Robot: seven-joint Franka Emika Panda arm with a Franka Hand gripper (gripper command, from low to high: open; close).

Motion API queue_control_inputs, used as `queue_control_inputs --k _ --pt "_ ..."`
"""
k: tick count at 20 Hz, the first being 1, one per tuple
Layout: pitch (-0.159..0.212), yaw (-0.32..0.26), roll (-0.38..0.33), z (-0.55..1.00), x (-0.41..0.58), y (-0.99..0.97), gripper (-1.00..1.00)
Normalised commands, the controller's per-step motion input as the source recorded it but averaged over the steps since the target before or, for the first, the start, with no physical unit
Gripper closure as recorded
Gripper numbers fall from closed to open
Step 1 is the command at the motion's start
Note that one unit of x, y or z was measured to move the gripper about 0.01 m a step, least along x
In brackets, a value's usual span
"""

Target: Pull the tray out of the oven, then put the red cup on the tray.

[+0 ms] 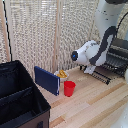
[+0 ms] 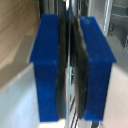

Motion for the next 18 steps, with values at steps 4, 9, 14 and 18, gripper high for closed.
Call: queue_control_inputs --k 4,9,14,18 --pt "0.015 0.095 0.111 0.03 0.020 -0.01 -1.00" --pt "0.033 0.065 0.111 0.54 0.083 0.24 -1.00" --pt "-0.026 -0.092 0.133 0.75 -0.081 0.27 -1.00" --pt "0.000 -0.144 0.147 0.73 -0.196 0.12 -1.00"
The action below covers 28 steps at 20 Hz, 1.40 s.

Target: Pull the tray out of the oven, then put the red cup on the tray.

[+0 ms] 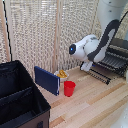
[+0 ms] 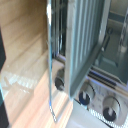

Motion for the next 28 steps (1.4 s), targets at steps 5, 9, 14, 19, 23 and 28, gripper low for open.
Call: queue_control_inputs --k 5,9,14,19,23,28 --pt "-0.005 -0.245 0.160 0.67 -0.135 0.01 -1.00" --pt "-0.040 -0.283 0.212 0.42 -0.060 0.15 -1.00" --pt "-0.021 -0.282 0.240 0.34 -0.021 0.15 -1.00" --pt "0.000 -0.259 0.292 0.20 0.000 0.17 -1.00" --pt "0.000 -0.241 0.313 0.16 0.000 0.19 -1.00" --pt "0.000 -0.234 0.317 0.14 0.000 0.21 -1.00"
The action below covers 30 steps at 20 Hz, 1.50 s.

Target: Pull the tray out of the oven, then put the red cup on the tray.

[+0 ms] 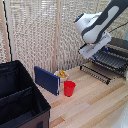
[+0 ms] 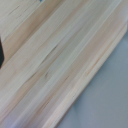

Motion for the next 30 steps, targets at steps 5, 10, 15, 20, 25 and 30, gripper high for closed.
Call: queue_control_inputs --k 5,10,15,20,25,30 --pt "0.000 -0.228 0.319 0.14 0.000 0.23 -1.00" --pt "-0.027 -0.195 0.311 0.14 0.000 0.33 -1.00" --pt "-0.104 -0.160 0.295 0.14 0.000 0.43 -1.00" --pt "-0.138 -0.125 0.288 0.13 0.000 0.52 -1.00" --pt "-0.116 -0.100 0.236 0.01 0.000 0.64 -1.00" --pt "-0.122 -0.064 0.109 -0.28 -0.001 0.61 -1.00"
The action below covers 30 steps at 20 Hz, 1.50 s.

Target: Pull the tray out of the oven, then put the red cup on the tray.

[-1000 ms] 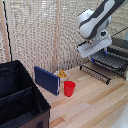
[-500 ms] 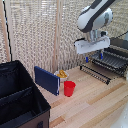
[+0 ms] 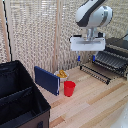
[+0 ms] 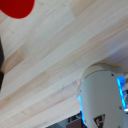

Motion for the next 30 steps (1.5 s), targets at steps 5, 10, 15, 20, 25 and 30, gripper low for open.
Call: queue_control_inputs --k 5,10,15,20,25,30 --pt "-0.058 -0.007 0.016 -0.32 0.000 0.40 -1.00" --pt "-0.001 0.044 0.000 -0.25 0.002 0.36 -1.00" --pt "0.000 0.047 -0.019 -0.32 0.000 0.31 -1.00" --pt "-0.003 0.074 -0.085 -0.38 0.002 0.07 -1.00" --pt "-0.001 0.089 -0.084 -0.35 0.015 0.00 -1.00" --pt "-0.018 0.094 -0.098 -0.34 0.000 0.08 -1.00"
